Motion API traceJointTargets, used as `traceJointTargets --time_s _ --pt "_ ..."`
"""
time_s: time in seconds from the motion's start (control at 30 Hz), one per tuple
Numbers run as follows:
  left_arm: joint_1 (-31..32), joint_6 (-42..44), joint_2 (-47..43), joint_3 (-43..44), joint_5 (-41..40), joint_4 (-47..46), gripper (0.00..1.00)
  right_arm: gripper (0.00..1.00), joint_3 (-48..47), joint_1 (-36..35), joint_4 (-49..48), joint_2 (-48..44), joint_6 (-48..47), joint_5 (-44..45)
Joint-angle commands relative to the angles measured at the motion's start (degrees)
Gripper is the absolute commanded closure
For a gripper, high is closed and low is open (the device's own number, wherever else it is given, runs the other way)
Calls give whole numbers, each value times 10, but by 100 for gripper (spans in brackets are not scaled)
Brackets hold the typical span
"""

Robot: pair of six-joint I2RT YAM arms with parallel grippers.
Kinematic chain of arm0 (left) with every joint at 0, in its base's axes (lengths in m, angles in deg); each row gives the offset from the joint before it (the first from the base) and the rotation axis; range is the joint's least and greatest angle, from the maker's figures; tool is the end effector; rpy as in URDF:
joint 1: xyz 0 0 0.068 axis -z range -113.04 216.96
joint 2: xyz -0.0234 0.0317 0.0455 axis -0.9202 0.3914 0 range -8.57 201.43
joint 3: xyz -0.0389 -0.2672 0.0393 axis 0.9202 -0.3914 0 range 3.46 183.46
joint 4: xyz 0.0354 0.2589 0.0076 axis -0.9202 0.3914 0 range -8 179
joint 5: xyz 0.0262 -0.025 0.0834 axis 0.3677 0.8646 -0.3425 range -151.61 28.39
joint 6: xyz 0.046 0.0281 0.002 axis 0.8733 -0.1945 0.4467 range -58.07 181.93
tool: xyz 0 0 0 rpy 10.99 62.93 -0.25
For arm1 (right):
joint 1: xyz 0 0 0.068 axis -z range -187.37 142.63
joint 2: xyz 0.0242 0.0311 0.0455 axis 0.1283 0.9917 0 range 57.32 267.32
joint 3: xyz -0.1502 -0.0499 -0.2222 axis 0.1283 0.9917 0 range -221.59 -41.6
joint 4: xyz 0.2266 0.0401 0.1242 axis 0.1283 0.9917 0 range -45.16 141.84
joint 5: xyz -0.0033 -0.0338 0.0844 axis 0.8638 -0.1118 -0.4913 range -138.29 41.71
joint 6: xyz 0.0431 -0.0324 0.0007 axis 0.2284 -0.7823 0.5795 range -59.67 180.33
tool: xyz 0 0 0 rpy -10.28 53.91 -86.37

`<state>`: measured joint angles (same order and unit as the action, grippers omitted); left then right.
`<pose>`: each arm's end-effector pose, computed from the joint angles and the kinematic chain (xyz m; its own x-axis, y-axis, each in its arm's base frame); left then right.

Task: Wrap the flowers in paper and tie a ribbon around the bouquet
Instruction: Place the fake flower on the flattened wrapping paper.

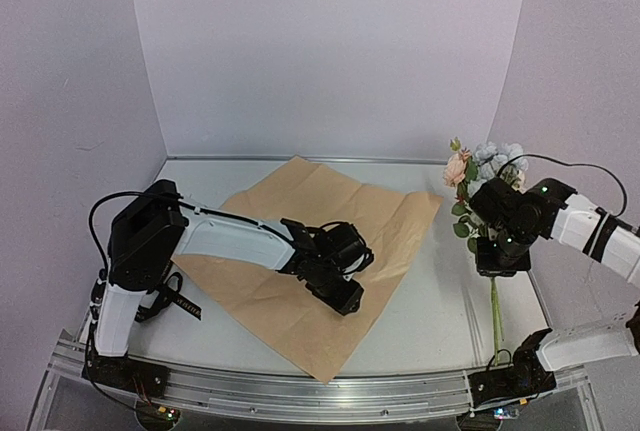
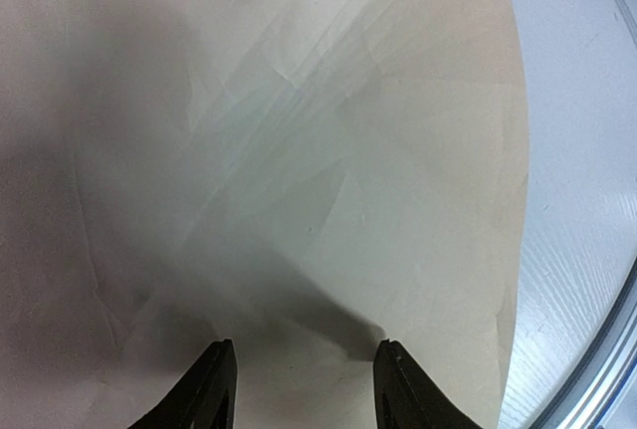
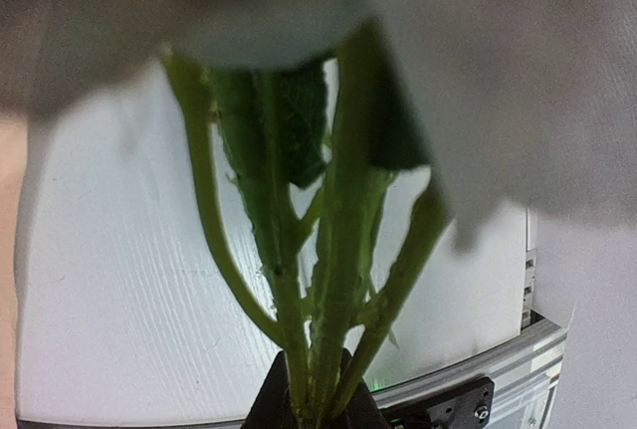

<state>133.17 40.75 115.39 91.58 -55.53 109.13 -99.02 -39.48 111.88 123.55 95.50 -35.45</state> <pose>0.1784 -0.4141 0.1403 -0.6707 0.6311 -0.3898 0.7368 0.6274 -0.2521 0.1665 0.0952 0.2715 -0.9433 0.0710 -0.3242 0.0870 0.9956 -0.0352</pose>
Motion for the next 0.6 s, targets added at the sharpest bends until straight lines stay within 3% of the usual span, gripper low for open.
traceJointTargets --time_s 0.0,0.57 --pt "25 19 28 6 33 66 52 100 -54 3 37 -11 -10 21" --pt "56 21 -27 -73 32 73 55 100 -152 0 -19 96 49 -90"
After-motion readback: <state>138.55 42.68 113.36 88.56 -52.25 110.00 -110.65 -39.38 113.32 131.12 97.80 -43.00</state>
